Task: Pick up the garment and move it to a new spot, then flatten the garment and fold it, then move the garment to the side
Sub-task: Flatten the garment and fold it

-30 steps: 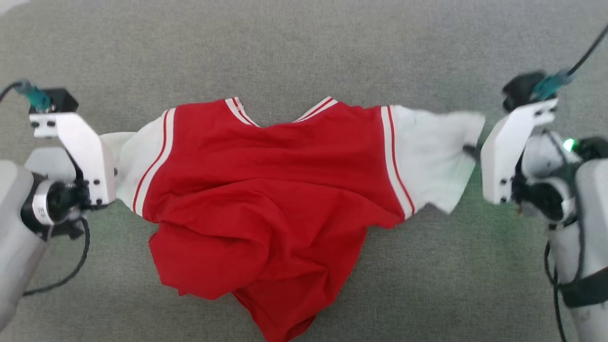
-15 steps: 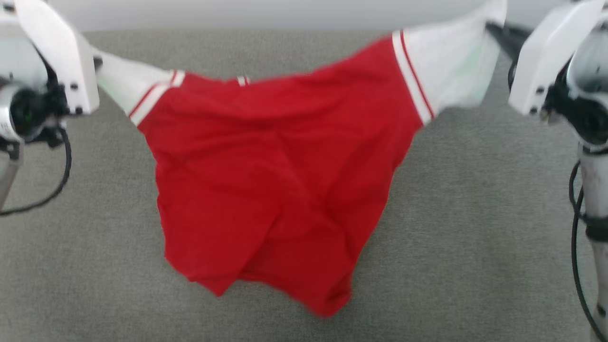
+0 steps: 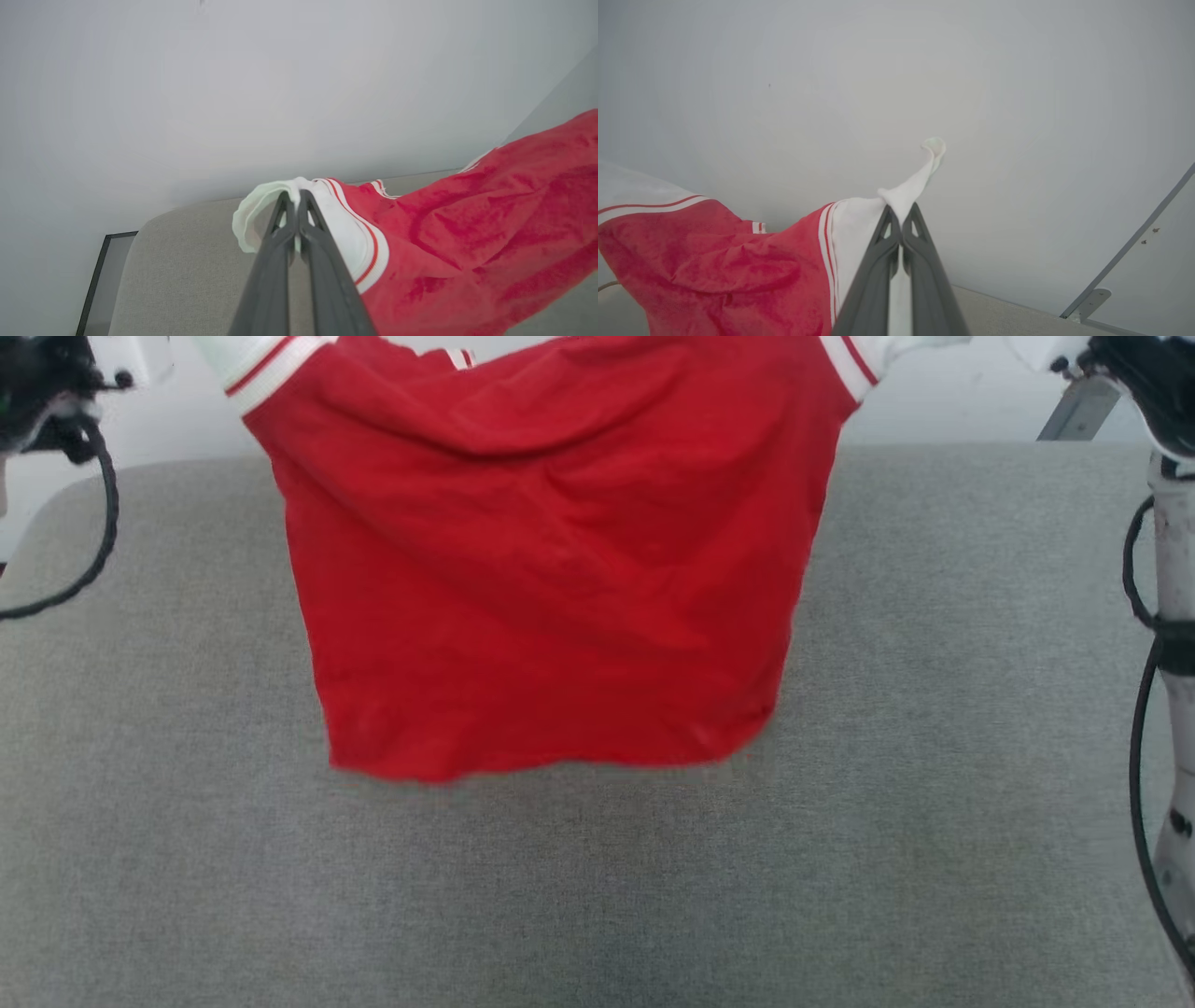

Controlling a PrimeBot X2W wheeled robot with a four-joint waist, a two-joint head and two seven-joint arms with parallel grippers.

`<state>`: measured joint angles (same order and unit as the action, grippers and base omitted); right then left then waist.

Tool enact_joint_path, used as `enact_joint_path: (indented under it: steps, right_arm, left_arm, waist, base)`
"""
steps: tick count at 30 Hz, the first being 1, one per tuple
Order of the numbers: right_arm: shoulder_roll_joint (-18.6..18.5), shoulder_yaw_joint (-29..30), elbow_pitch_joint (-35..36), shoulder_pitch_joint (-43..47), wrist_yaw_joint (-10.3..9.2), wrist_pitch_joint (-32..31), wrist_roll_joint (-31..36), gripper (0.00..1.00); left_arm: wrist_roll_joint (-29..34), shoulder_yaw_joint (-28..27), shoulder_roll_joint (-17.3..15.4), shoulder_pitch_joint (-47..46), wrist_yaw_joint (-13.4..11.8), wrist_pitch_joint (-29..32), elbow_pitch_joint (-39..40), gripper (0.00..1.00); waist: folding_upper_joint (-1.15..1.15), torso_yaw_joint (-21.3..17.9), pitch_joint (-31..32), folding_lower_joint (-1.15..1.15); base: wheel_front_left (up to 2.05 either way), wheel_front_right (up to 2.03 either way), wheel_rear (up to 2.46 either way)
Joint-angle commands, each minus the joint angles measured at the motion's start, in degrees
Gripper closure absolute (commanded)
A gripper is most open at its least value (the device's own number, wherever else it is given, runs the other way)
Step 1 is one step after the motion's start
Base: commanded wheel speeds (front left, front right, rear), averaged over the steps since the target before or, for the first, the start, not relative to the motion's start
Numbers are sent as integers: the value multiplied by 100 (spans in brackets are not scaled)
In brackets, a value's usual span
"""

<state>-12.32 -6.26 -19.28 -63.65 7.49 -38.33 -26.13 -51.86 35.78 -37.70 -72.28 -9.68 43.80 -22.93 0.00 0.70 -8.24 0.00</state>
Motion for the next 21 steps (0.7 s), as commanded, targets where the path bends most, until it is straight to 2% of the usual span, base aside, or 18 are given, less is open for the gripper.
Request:
enact_joint_path:
  steps: [1,11,21]
  right_arm:
    - [6,-49,-68,-106,0,37,17,100]
    - [-26,-317,-748,-755,0,625,101,100]
    - [-154,-790,-1752,-1834,-1,2145,508,100]
  left_arm:
    - [99,-18,7,-106,23,-51,-48,100]
    - [221,14,297,-580,279,-511,-441,100]
    - [621,-94,732,-1504,618,-1853,-1256,100]
  waist:
    - [0,-19,47,0]
    - [0,-55,-15,0]
    - [0,-41,-1056,0]
  base:
    - [0,0,0]
    - [0,0,0]
    - [0,0,0]
